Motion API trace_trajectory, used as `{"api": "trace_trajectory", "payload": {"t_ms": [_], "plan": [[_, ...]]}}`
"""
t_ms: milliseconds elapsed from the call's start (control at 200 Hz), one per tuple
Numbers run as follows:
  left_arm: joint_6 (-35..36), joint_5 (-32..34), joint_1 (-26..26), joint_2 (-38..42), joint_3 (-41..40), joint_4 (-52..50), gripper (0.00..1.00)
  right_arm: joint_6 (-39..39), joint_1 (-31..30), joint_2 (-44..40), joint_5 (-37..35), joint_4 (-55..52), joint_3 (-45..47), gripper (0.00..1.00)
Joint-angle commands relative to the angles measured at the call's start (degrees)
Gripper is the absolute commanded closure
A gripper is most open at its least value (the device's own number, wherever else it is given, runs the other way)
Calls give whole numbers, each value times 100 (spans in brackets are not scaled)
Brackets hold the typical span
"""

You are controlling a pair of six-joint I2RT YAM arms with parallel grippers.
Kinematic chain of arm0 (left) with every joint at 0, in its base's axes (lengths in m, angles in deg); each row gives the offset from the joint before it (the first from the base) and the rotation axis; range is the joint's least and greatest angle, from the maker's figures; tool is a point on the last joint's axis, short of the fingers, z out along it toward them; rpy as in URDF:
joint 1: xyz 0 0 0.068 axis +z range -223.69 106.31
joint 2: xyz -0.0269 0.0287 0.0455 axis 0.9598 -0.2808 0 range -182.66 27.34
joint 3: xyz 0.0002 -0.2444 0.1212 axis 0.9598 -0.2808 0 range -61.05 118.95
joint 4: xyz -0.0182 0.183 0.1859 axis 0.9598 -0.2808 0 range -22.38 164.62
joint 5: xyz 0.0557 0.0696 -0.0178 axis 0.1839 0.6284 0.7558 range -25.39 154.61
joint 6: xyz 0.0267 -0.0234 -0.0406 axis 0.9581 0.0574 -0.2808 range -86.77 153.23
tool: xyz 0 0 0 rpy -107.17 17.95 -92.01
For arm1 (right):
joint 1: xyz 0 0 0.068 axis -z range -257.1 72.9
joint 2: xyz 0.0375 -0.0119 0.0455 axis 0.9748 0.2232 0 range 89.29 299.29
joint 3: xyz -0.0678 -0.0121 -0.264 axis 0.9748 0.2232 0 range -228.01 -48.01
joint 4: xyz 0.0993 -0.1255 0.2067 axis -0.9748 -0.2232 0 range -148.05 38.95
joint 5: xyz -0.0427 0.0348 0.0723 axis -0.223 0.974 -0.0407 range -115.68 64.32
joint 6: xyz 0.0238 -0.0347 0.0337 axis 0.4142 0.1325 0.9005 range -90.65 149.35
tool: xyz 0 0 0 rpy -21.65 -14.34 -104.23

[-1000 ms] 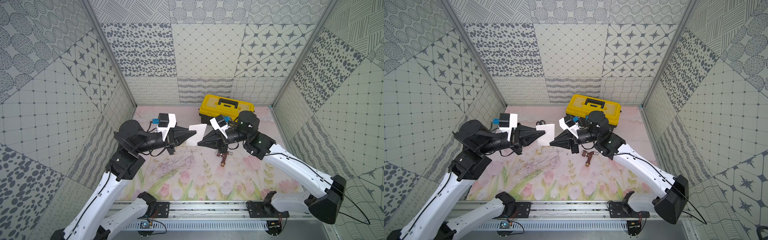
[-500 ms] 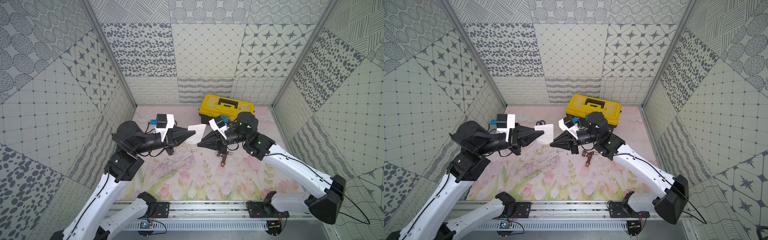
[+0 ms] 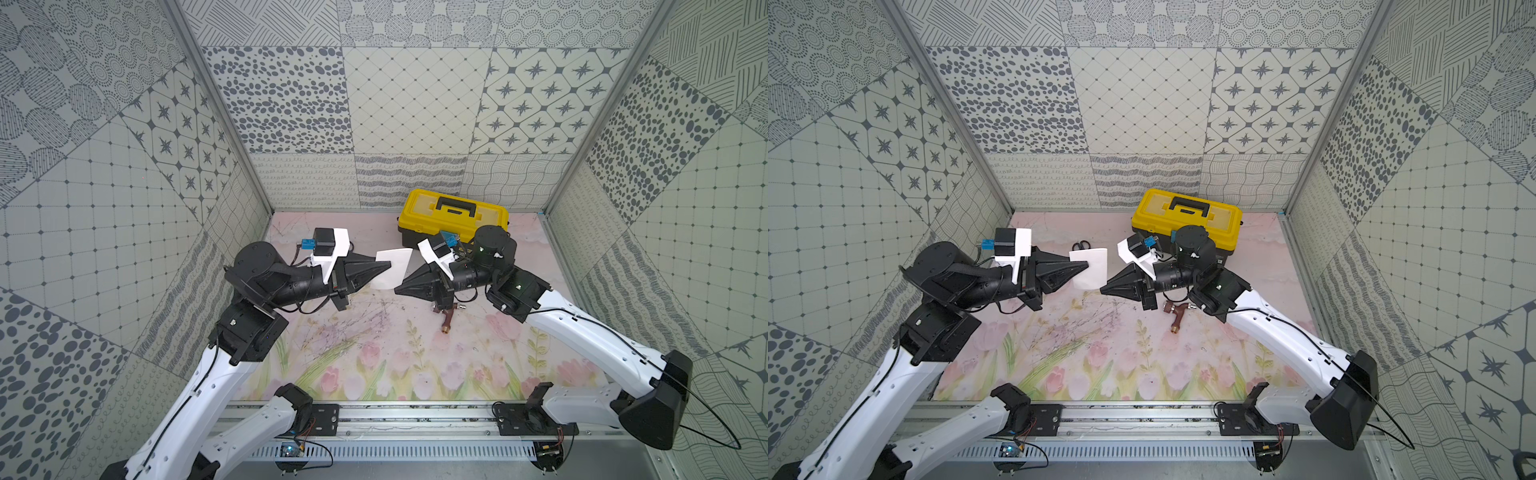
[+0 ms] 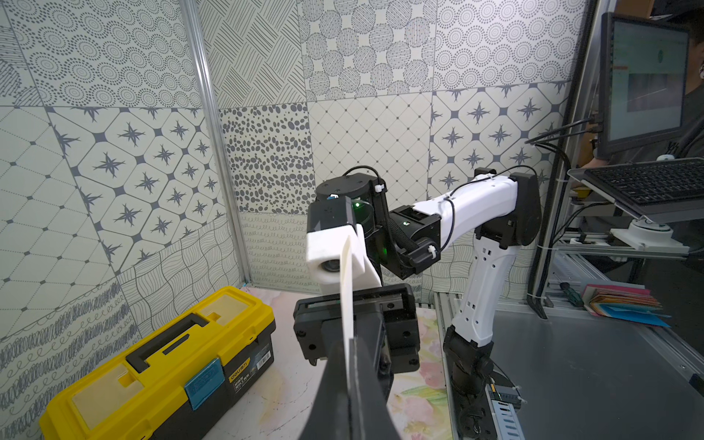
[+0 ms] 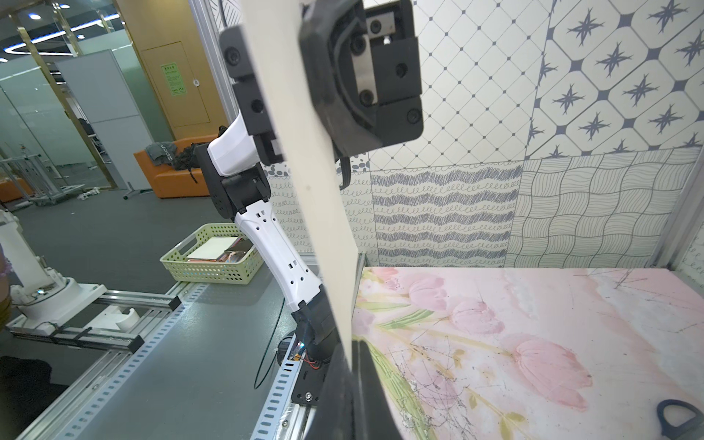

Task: Fold the square paper along the opposite sides
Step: Smooth out the paper, then place the paper at the center of the board.

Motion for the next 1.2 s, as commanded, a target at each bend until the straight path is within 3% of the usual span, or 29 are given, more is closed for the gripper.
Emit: {"api": "trace_trajectory", "payload": {"t_ms": [0, 55, 85, 245, 365, 475, 575, 690, 1001, 1196], "plan": [[-79, 270, 0, 97, -58, 593, 100, 39, -13, -176, -289, 19, 375, 34], [-148, 461, -4, 145, -197, 707, 100, 111, -16, -346, -621, 165, 699, 10], [-207, 596, -5, 181, -291, 777, 100, 152, -14, -506, -886, 290, 955, 3], [-1025, 1559, -4, 308, -1028, 1358, 100, 474, -13, -1511, -2277, 699, 2249, 3], [-2376, 2260, -5, 45, -1557, 1354, 100, 677, 48, -2538, -3569, 387, 2942, 3], [-3690, 2548, 4, -466, -1946, 1058, 100, 918, 303, -3419, -4262, -41, 3322, 3], [-4562, 2692, 4, -975, -2274, 726, 100, 1118, 660, -3899, -4269, -278, 3478, 3], [-5184, 2573, 30, -1534, -2856, 1151, 100, 1343, 964, -4051, -4045, -307, 3577, 3], [-5508, 2504, 50, -2924, -3528, 1821, 100, 1472, 1023, -3486, -4055, -285, 3479, 3], [-5250, 3000, 55, -3297, -3962, 2263, 100, 1432, 1032, -3260, -4012, -210, 3402, 3]]}}
